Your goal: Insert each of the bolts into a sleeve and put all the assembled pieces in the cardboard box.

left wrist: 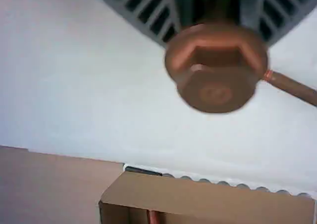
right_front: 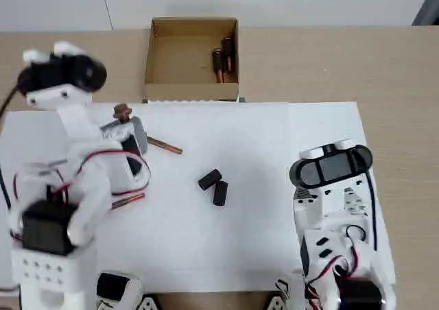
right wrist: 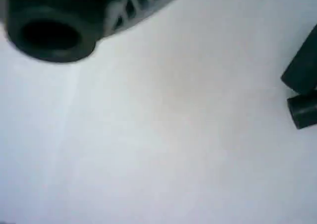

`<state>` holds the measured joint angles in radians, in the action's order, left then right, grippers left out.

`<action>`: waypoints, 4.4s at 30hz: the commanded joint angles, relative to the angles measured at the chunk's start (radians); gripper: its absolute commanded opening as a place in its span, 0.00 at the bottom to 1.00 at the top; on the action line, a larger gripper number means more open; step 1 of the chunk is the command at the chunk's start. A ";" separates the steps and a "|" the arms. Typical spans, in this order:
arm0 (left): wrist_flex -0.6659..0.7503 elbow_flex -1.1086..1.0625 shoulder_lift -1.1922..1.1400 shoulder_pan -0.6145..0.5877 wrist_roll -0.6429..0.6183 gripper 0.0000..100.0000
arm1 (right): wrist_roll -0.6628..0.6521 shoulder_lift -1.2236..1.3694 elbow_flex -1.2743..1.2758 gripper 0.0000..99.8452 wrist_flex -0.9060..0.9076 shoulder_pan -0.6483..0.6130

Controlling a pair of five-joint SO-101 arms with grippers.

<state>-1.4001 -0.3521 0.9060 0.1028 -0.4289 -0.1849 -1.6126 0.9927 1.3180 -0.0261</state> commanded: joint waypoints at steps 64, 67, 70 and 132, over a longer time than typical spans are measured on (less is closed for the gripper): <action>0.847 -1.178 0.910 0.333 -0.167 0.01 | 0.021 -0.196 0.594 0.00 -0.817 -0.705; 0.841 -1.187 0.910 0.371 -0.167 0.01 | -0.008 -0.196 0.595 0.00 -0.819 -0.705; 0.841 -1.204 0.908 0.413 -0.160 0.01 | -0.008 -0.196 0.595 0.00 -0.820 -0.705; 0.755 -1.184 0.908 0.008 0.227 0.01 | 0.025 -0.185 0.603 0.00 -0.816 -0.496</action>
<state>-0.6391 -1.5275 1.8067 0.1949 -0.2417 -0.1849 -1.7952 1.6540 0.5232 -0.5800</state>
